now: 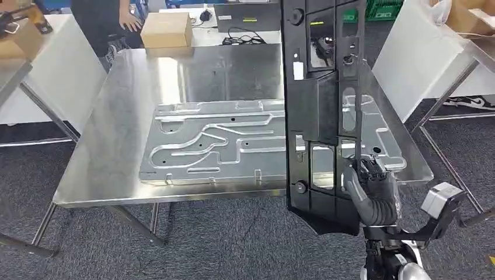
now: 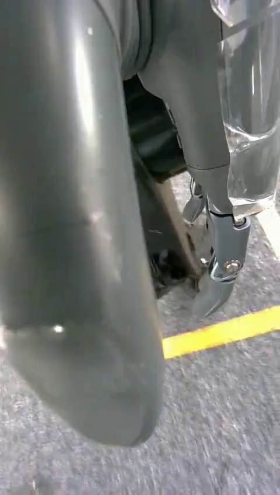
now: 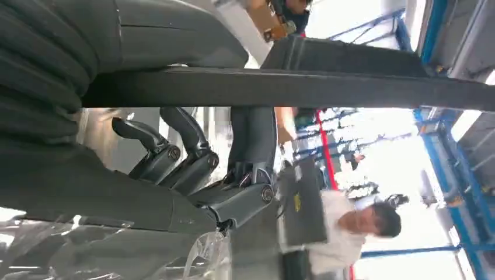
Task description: Take the parts from the cabinet and place them on the table.
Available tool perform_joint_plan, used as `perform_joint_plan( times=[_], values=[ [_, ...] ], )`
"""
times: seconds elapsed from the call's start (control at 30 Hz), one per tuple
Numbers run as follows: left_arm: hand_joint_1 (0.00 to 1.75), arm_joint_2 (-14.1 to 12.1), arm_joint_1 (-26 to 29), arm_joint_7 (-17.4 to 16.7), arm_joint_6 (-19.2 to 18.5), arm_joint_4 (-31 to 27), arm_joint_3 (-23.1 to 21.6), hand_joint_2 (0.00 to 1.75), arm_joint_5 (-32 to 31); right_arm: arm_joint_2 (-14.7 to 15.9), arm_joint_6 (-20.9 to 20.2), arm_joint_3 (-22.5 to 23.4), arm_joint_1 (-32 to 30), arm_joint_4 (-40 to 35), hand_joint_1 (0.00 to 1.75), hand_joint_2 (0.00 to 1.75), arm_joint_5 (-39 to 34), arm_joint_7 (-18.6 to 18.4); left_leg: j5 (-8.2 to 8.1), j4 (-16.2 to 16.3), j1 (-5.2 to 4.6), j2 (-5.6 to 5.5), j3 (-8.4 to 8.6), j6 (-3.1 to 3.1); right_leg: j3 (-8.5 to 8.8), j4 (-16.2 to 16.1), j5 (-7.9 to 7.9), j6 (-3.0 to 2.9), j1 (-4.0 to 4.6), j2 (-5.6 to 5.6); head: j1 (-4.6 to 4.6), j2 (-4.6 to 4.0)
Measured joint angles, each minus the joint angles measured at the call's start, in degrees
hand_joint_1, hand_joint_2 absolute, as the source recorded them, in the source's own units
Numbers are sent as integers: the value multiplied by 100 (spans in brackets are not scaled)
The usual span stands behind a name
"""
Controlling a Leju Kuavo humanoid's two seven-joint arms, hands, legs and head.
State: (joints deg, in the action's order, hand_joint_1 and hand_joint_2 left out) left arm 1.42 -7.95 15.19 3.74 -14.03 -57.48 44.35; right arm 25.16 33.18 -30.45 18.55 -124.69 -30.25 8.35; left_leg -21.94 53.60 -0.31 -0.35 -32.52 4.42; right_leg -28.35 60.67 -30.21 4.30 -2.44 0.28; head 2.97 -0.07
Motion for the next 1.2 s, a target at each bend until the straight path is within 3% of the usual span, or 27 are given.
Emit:
perform_joint_plan(
  times=[0.07,0.1,0.13,0.17,0.2,0.27,0.3,0.33,0.37,0.43,0.47,0.5,0.57,0.63,0.67,0.7,0.73,0.8,0.83,0.87,0.9,0.97,1.03,1.1,1.13,1.17,1.2],
  values=[
    [0,11,-1,-2,-9,0,0,0,-2,7,-17,18,-16,2,175,175,-7,0,-87,0,-37,0,80,67,-592,928,-380,-2,33,0,0,0],
    [0,15,11,-2,-9,0,0,0,0,7,-41,17,-21,2,175,175,-17,0,-142,2,-59,-9,135,78,-861,1246,-544,1,60,0,0,0],
    [0,15,25,-2,-9,0,0,0,0,7,-63,17,-31,2,175,175,-41,0,-196,1,-78,-20,201,80,-1000,1277,-552,-13,77,0,2,0],
    [0,15,31,-2,-9,0,0,0,0,7,-68,17,-35,4,175,175,-48,0,-253,3,-90,-36,274,76,-1009,1072,-433,-39,89,0,0,0],
    [0,15,33,-2,-9,0,0,0,2,7,-79,17,-33,4,175,175,-52,0,-314,5,-97,-48,363,67,-923,679,-162,-69,99,0,0,0],
    [0,17,37,-2,-9,0,0,0,0,7,-79,17,-36,9,175,175,-57,0,-461,-4,-107,-53,465,30,-653,-344,682,-95,113,-3,0,0],
    [0,17,23,-2,-13,0,0,0,2,7,-92,20,-35,26,175,175,-55,4,-517,52,-134,-60,572,2,-693,-453,692,-134,130,-10,13,-2],
    [0,17,22,-2,-13,0,0,0,2,4,-98,20,-25,31,175,175,-68,2,-534,10,-147,-51,499,-26,-686,-439,575,-169,141,-19,-5,0],
    [0,17,32,-9,-13,0,-2,0,0,9,-118,20,-24,33,175,175,-59,2,-562,11,-147,-52,519,-64,-702,-450,709,-216,143,-12,4,0],
    [0,15,30,-2,-13,0,-2,0,2,9,-120,20,-17,35,175,175,-59,7,-614,38,-148,-58,554,-78,-635,-459,670,-261,95,-20,4,0],
    [0,9,22,-2,-9,0,-2,0,2,9,-122,20,3,33,175,175,-57,13,-591,276,-143,-43,441,-121,-591,-476,640,-282,97,-23,2,0],
    [0,11,8,0,-9,0,-2,0,4,9,-122,24,5,33,175,175,-61,24,-609,705,-112,-34,191,-177,-558,-478,610,-310,88,-29,9,0],
    [0,9,20,-2,-9,0,-2,0,7,9,-127,26,1,33,175,175,-63,50,-935,1617,-54,-27,-411,-267,-494,-478,523,-321,89,-20,11,0],
    [0,11,39,0,-4,0,-2,0,7,9,-131,26,-28,33,175,175,-63,61,-1213,2036,-36,-19,-800,-289,-365,-478,416,-313,92,-7,11,0],
    [0,9,28,-2,-11,0,-2,0,7,9,-133,26,-36,33,175,175,-63,59,-1142,1889,-39,-17,-819,-277,-274,-479,354,-312,105,-5,13,0],
    [0,9,31,-2,-9,0,0,0,11,9,-133,26,-34,33,175,175,-74,59,-920,1530,-58,-18,-745,-231,-174,-482,289,-311,128,-3,13,0],
    [0,9,35,-2,-9,0,-2,0,11,9,-133,26,-30,33,175,175,-81,61,-596,1071,-86,-18,-615,-146,-72,-489,226,-306,160,-4,11,0],
    [0,-24,50,0,-9,4,-2,0,28,9,-133,48,-40,35,175,175,-107,65,220,192,-222,-48,-435,106,58,-510,117,-299,169,-5,9,-2],
    [0,-13,53,-2,-9,4,-2,0,33,11,-140,48,-42,37,175,175,-125,61,25,205,-246,-82,-402,107,90,-544,91,-277,187,91,9,-4],
    [0,-11,49,0,-9,2,-2,0,33,13,-149,50,-34,35,175,175,-144,59,65,143,-228,-75,-306,96,84,-558,35,-267,181,75,11,0],
    [0,0,44,-2,-11,2,-4,0,33,13,-164,52,-45,35,175,175,-166,59,76,104,-218,-56,-286,40,134,-483,60,-265,187,78,4,0],
    [0,4,26,0,-4,4,-2,0,37,24,-168,77,-44,35,175,175,-179,59,53,47,-173,-48,-119,87,152,-361,-1,-233,170,65,4,0],
    [0,0,7,0,-7,4,0,0,39,24,-170,87,-29,35,175,175,-179,59,-15,52,-158,-33,-43,170,-215,351,-122,-185,180,41,2,0],
    [0,26,11,0,-15,4,-2,0,37,26,-181,103,-49,35,175,175,-216,59,-99,52,-141,-36,27,180,-811,1189,-537,-127,174,40,2,0],
    [0,31,21,0,-15,4,-2,0,37,26,-186,101,-58,39,175,175,-232,57,-145,52,-121,-44,77,169,-994,1355,-651,-100,163,37,2,0],
    [0,35,27,0,-15,4,-2,0,37,26,-188,101,-59,48,175,175,-243,52,-197,53,-96,-62,145,143,-1064,1279,-604,-70,140,34,2,0],
    [0,35,29,0,-13,4,-2,0,39,26,-197,101,-59,59,175,175,-269,52,-257,59,-66,-80,219,107,-1022,997,-403,-23,112,32,2,0]
  ],
)
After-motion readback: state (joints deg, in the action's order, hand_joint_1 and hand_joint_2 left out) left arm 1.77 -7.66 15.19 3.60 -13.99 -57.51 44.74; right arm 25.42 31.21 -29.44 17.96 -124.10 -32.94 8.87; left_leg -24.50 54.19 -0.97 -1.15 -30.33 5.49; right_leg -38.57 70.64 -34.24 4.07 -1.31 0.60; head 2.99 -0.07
